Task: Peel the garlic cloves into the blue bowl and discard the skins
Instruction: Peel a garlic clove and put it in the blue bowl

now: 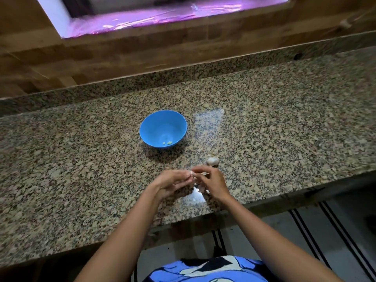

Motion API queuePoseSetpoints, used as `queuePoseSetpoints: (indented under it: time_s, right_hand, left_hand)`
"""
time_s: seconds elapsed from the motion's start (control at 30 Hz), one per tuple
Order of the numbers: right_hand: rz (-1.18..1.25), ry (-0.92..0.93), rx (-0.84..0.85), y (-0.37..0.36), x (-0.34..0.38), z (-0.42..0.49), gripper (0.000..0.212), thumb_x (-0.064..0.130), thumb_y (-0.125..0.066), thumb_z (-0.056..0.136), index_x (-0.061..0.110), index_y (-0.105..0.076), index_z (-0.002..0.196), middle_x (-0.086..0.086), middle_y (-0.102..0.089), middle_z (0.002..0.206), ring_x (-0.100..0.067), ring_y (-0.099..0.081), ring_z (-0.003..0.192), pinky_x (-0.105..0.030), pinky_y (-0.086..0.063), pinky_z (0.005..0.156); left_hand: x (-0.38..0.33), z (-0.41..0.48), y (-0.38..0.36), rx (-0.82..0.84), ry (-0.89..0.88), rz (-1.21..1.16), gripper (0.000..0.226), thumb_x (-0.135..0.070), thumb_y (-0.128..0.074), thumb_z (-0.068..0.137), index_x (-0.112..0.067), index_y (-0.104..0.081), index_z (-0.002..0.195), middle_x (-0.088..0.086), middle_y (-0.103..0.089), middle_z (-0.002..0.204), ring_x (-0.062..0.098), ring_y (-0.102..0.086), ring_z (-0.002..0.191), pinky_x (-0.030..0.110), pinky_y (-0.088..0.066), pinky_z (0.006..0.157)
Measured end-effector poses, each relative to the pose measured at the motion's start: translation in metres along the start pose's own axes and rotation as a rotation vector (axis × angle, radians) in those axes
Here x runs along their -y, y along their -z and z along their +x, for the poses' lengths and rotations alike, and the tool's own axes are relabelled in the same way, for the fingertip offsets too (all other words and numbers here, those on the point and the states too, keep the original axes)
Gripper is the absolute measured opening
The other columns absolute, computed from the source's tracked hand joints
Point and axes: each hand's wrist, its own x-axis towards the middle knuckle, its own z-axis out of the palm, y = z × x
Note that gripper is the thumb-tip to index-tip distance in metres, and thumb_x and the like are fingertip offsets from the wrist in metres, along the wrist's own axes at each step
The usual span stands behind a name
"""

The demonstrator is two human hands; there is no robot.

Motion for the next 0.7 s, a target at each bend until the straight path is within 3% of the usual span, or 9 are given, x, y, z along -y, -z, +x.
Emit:
queuePoseSetpoints:
  time_s: [0.1,0.23,0.3,0.43,0.53,0.7]
  right_hand:
    - [0.032,0.044,-0.026,0.001,0.000,0.003,0.019,0.010,-0.069,0.081,0.011,-0.071,0.100,0.001,-0.071,0.095,-0.007,-0.066,0.084,-0.026,-0.056,0.078]
    - [-0.044,0.106,-0.038,-0.004,0.002,0.006,0.019,0.009,-0.070,0.080,0.008,-0.072,0.099,0.004,-0.069,0.090,0.000,-0.062,0.079,-0.009,-0.050,0.073]
    - [-0.086,0.131,-0.050,-0.007,0.001,0.008,0.019,0.008,-0.070,0.080,0.005,-0.072,0.098,0.002,-0.070,0.091,-0.003,-0.063,0.076,-0.007,-0.049,0.071]
    - [-0.047,0.114,-0.078,-0.016,-0.003,0.011,0.019,0.005,-0.068,0.081,0.004,-0.071,0.100,-0.004,-0.071,0.093,-0.011,-0.065,0.082,-0.016,-0.052,0.076]
    - [0.037,0.066,-0.085,-0.022,-0.001,0.012,0.018,0.006,-0.066,0.083,0.003,-0.070,0.101,-0.004,-0.071,0.092,-0.017,-0.067,0.082,-0.032,-0.056,0.079]
    - [0.033,0.063,-0.089,-0.027,0.002,0.012,0.017,0.008,-0.063,0.087,0.005,-0.071,0.102,-0.002,-0.071,0.089,-0.012,-0.066,0.078,-0.030,-0.055,0.075]
  left_hand:
    - [0.000,-0.009,-0.002,0.030,-0.032,-0.061,0.029,0.006,-0.064,0.077,0.010,-0.064,0.105,0.024,-0.068,0.103,0.026,-0.070,0.088,0.023,-0.058,0.066]
    - [0.003,-0.009,-0.004,-0.069,-0.118,0.048,0.016,0.001,-0.061,0.085,0.008,-0.067,0.098,0.017,-0.069,0.086,0.017,-0.067,0.068,0.020,-0.057,0.061]
    - [0.006,-0.007,-0.005,-0.130,-0.214,0.191,0.017,-0.005,-0.060,0.089,0.008,-0.068,0.097,0.015,-0.067,0.079,0.014,-0.063,0.062,0.020,-0.056,0.060]
    - [0.009,-0.003,-0.003,-0.228,-0.382,0.342,0.012,-0.009,-0.065,0.087,0.000,-0.072,0.089,0.014,-0.069,0.073,0.016,-0.060,0.060,0.024,-0.054,0.062]
    - [0.009,0.000,-0.001,-0.311,-0.436,0.374,0.010,-0.014,-0.070,0.083,-0.004,-0.074,0.083,0.013,-0.070,0.070,0.016,-0.060,0.058,0.026,-0.054,0.060]
    - [0.009,0.002,-0.003,-0.428,-0.566,0.638,0.011,-0.021,-0.069,0.085,-0.011,-0.074,0.082,0.000,-0.068,0.061,0.002,-0.058,0.048,0.014,-0.047,0.049]
